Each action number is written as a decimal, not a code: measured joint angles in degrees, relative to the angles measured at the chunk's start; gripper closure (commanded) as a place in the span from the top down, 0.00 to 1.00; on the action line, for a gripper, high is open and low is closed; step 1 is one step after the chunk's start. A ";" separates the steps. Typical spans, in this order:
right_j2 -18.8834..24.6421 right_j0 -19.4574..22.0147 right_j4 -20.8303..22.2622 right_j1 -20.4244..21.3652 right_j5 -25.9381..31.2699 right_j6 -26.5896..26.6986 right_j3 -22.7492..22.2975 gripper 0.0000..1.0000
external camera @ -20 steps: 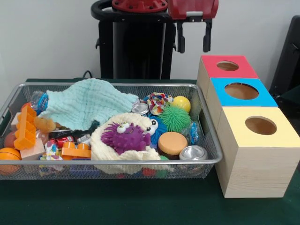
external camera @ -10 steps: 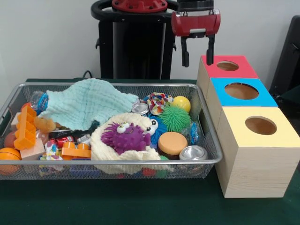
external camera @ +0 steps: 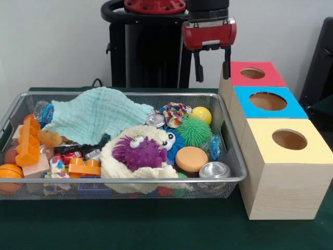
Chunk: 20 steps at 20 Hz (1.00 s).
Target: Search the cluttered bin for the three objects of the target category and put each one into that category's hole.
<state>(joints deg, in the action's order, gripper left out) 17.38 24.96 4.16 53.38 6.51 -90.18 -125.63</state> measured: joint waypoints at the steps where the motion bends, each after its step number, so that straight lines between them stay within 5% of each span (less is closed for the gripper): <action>1: 0.67 0.99 0.00 -0.27 0.25 0.00 0.01 1.00; 10: 4.28 5.82 0.00 -1.52 4.28 0.00 0.41 1.00; 20: 3.66 5.18 1.20 -2.15 7.49 0.00 3.26 1.00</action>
<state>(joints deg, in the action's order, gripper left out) 21.04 30.15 5.36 51.23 14.00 -90.18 -122.37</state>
